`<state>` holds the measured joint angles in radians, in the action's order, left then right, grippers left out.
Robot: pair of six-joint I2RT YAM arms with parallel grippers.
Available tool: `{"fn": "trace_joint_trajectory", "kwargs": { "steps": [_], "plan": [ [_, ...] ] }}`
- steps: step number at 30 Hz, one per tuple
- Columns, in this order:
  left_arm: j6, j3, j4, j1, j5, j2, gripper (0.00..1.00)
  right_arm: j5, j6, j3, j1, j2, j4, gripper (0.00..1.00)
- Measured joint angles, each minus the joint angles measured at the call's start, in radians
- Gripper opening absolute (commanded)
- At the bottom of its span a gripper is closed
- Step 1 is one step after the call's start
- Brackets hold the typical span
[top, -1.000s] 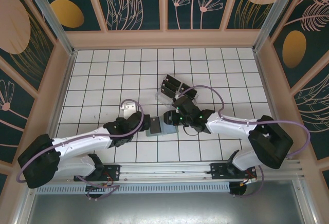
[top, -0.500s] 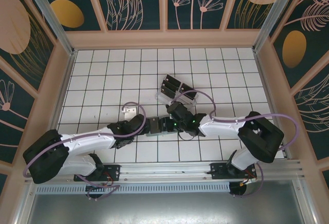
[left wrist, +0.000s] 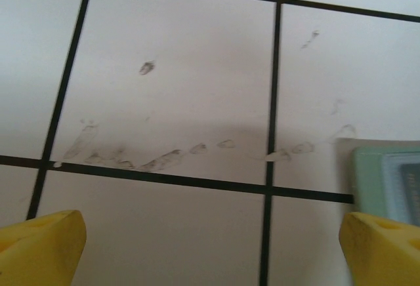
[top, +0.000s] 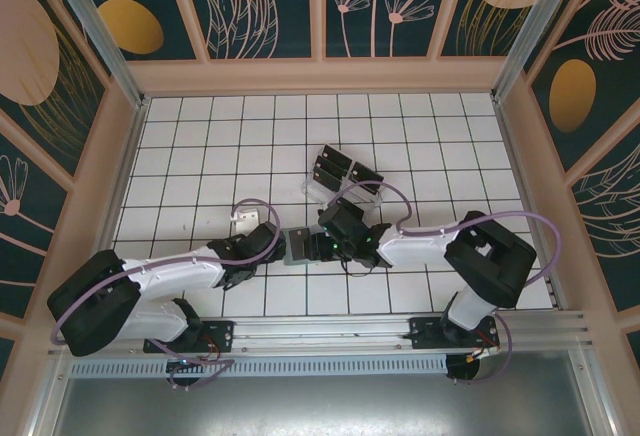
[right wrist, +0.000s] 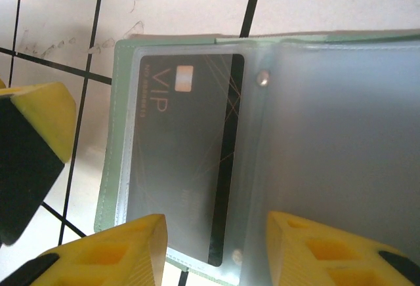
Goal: Put the credit cards into the card holder
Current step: Rotate the card holder at the center of the table.
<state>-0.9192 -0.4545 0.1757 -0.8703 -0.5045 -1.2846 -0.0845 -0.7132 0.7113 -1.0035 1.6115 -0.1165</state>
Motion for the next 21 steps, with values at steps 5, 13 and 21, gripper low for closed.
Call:
{"fn": "trace_joint_trajectory", "kwargs": {
  "steps": [5,13,21],
  "plan": [
    [0.001,0.019,-0.004,0.034,0.008,0.016,0.99,-0.013,-0.002,0.013,-0.001,0.018,-0.01,0.43],
    [0.003,0.029,-0.021,0.06,0.027,0.024,0.99,-0.021,-0.004,0.025,-0.009,0.035,-0.016,0.43],
    [0.02,0.038,-0.046,0.073,0.039,0.024,0.98,-0.019,-0.019,0.036,-0.021,0.04,-0.014,0.43]
  ]
}}
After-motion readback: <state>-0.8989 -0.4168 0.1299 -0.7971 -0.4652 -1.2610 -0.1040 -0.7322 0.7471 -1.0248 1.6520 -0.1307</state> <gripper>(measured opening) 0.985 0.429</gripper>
